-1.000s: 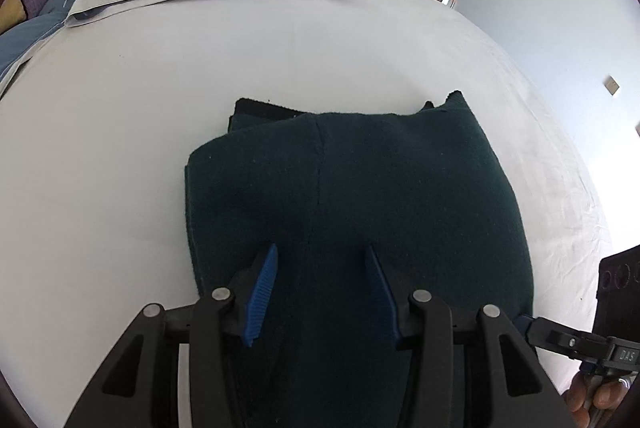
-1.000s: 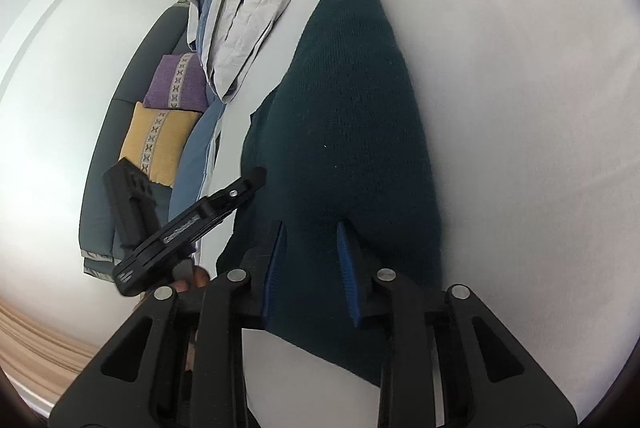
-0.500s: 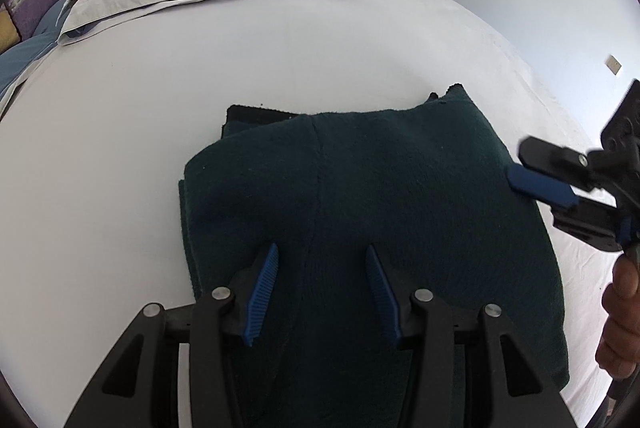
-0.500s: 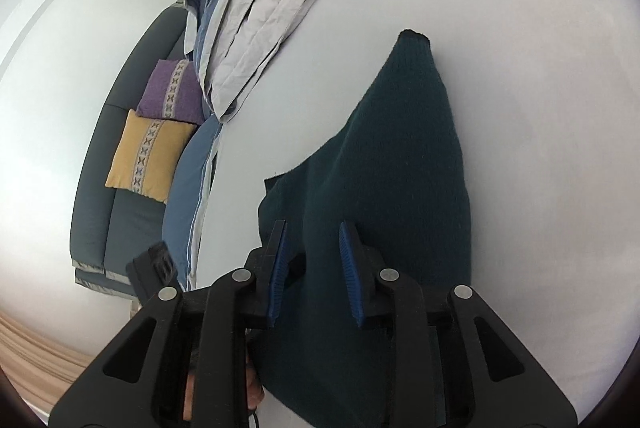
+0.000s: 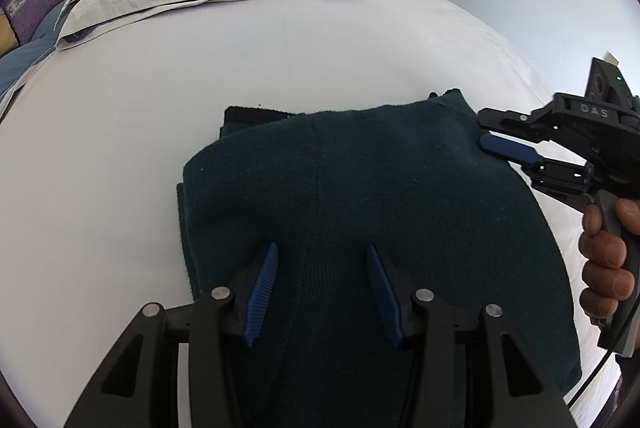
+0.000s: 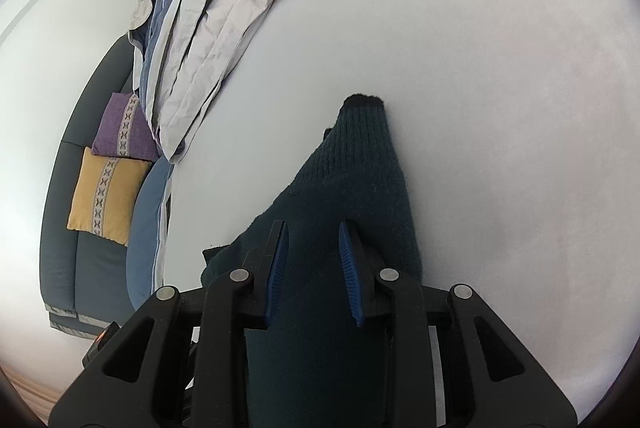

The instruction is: Fold small clothes

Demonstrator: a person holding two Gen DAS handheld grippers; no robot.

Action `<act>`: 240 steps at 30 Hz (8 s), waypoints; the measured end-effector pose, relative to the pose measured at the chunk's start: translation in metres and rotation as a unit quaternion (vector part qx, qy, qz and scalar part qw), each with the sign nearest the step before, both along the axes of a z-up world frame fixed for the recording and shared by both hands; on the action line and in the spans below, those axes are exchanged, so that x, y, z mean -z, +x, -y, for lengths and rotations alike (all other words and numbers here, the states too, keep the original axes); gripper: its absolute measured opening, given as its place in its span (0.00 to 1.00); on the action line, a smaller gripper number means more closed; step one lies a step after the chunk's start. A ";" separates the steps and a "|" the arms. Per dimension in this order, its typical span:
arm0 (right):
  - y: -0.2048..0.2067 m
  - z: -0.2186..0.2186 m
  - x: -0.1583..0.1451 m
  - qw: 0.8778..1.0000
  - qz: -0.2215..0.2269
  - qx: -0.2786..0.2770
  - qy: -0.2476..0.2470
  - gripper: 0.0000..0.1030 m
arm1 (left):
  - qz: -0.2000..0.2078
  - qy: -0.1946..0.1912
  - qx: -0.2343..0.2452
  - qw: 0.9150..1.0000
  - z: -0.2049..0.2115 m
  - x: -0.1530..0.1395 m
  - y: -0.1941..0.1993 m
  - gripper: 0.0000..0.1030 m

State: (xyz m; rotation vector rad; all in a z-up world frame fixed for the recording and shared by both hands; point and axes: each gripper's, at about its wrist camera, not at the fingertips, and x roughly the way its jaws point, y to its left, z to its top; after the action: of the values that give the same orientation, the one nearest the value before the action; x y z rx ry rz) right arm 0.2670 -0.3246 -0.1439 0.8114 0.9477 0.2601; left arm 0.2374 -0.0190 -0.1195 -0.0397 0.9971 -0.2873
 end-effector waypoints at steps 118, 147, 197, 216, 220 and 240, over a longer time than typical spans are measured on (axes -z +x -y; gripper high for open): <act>-0.428 0.028 -0.109 0.966 0.139 0.020 -0.217 0.71 | 0.178 -0.050 0.020 0.983 -0.013 -0.112 -0.318 1.00; -0.465 -0.022 -0.142 0.930 0.093 0.068 -0.350 1.00 | 0.102 0.090 -0.063 0.989 0.001 -0.096 -0.326 1.00; -0.438 -0.033 -0.093 0.936 0.025 0.031 -0.351 1.00 | 0.048 0.091 -0.066 0.993 -0.010 -0.067 -0.318 1.00; -0.438 -0.034 -0.093 0.935 0.026 0.031 -0.352 1.00 | 0.047 0.091 -0.066 0.993 -0.010 -0.067 -0.319 1.00; -0.438 -0.035 -0.094 0.935 0.027 0.030 -0.352 1.00 | 0.047 0.091 -0.066 0.992 -0.010 -0.067 -0.319 1.00; -0.439 -0.039 -0.094 0.935 0.026 0.030 -0.353 1.00 | 0.044 0.090 -0.068 0.993 -0.015 -0.065 -0.322 1.00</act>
State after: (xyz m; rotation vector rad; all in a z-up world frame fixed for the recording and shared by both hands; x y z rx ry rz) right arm -0.1725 -0.2854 -0.0499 0.1669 0.8774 -0.1178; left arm -0.0842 -0.0045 -0.0548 0.0688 0.9244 -0.0735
